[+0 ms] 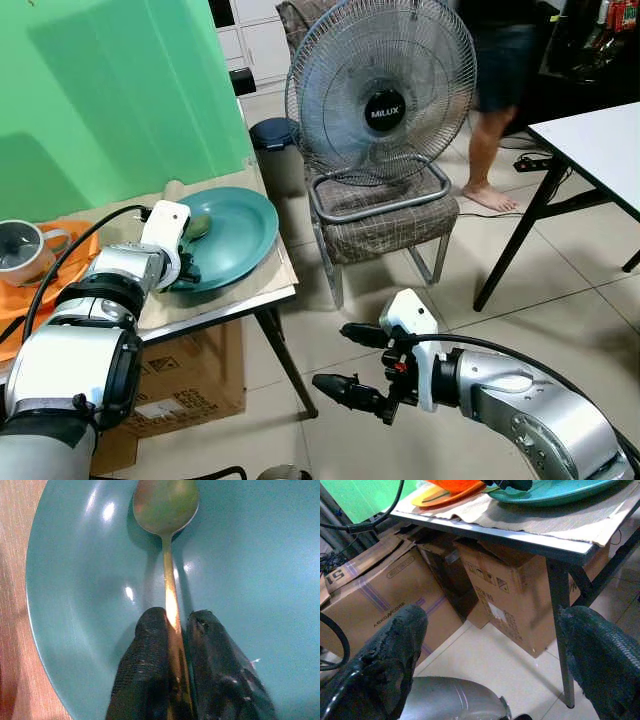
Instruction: Setting the table
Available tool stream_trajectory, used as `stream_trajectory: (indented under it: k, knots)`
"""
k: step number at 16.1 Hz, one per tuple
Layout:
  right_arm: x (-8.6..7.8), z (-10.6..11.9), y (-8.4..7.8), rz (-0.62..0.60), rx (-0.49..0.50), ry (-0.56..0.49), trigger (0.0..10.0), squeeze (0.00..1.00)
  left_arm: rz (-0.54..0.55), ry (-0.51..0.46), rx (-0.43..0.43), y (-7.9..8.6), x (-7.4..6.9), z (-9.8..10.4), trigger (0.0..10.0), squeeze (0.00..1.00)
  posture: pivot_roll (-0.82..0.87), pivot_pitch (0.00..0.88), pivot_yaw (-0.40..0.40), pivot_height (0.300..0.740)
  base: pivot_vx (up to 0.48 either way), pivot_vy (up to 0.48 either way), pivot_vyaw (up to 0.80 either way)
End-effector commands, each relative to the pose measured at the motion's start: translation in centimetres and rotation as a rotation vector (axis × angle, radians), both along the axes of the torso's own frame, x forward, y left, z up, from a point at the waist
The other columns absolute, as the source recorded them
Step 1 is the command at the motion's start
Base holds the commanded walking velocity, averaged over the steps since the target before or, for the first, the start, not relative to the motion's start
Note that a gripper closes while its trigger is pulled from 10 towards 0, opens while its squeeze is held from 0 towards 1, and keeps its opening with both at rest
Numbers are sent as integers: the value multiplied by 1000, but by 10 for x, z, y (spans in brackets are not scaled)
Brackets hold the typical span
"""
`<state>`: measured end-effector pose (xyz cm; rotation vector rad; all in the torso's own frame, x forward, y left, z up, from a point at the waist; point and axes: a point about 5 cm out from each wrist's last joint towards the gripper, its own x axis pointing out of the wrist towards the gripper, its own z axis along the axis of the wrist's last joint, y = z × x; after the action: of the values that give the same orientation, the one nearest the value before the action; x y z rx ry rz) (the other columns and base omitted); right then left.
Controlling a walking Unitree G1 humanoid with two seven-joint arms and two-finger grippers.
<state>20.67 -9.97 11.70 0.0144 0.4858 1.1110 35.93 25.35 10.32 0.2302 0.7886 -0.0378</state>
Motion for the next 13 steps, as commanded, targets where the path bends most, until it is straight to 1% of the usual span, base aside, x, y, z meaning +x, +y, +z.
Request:
stream_trajectory:
  k: [1,7,10,12,13]
  knots:
    - [0,5,3,17,9,-15,10000,0,19,-4,8,6,-1,0,0,0,-54,0,142,740,0,0,0]
    - [1,5,3,13,7,-18,10000,0,19,-13,22,7,-1,2,0,0,-54,0,141,740,0,0,0]
    - [4,6,2,-10,3,-37,10000,0,6,-37,25,7,2,6,0,0,-52,0,142,740,0,0,0]
    - [12,16,-9,-121,14,-103,10000,0,-39,-141,-27,-3,14,24,0,0,-56,0,147,740,0,0,0]
    - [14,23,-16,-202,30,-142,10000,0,-93,-208,-74,-15,23,36,0,0,-59,0,150,740,0,0,0]
